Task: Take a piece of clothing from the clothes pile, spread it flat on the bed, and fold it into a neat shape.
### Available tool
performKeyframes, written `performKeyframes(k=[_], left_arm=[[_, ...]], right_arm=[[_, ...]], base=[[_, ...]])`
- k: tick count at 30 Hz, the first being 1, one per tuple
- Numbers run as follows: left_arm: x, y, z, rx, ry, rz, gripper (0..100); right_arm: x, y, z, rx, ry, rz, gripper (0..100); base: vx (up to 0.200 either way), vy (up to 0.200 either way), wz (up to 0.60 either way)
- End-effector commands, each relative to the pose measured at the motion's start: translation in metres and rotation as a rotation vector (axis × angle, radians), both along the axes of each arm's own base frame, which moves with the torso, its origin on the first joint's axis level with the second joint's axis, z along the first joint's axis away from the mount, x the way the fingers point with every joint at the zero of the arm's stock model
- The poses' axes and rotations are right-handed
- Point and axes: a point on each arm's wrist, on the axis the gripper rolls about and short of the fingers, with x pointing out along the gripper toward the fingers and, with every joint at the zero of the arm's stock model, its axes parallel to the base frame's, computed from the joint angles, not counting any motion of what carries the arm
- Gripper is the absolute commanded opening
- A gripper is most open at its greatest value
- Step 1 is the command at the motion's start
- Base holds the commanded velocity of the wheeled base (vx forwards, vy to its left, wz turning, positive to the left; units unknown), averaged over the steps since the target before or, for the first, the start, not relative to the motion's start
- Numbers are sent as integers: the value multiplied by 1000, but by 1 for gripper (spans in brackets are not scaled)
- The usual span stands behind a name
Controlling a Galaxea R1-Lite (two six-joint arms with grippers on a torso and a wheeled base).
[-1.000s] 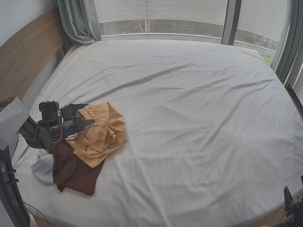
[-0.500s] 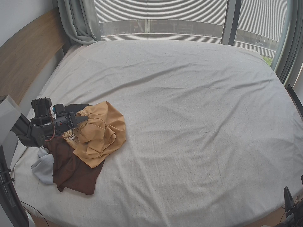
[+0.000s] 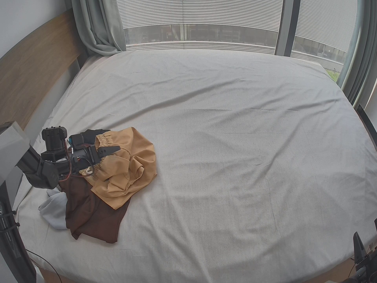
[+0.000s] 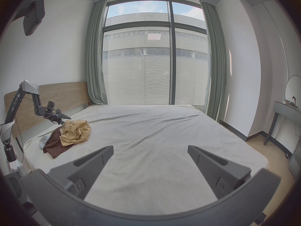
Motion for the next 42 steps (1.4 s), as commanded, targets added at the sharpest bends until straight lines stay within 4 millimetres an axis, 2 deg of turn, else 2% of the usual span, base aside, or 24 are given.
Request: performKeyframes(k=[1,7,8,21,25,28,31,39,42], left_arm=[[5,-3,-12,-2,8,-2,100],[5,-2,-14,-1,5,-1,100],[5,-2,-14,-1,5,-1,0],[5,-8,-10,-20,5,-17,0],[-3,-11,2,-63,14,-12,0],[-15,-12,29,-140,17,13,0],[-25,-12,41,-173,9,22,0],[-35,-9,48,-193,-70,33,0],[-41,-10,51,-253,-85,40,0]], right_arm=[[0,0,-5,-1,2,0,100],[0,0,-5,-1,2,0,100],[0,0,-5,-1,2,0,100],[0,0,-5,-1,2,0,100],[0,0,-5,-1,2,0,100],[0,0,-5,-1,2,0,100],[0,0,-5,-1,2,0,100],[0,0,-5,-1,2,0,100],[0,0,-5,-1,2,0,100]], base=[[0,0,0],[0,0,0],[0,0,0],[0,0,0],[0,0,0],[0,0,0],[0,0,0],[0,0,0],[0,0,0]])
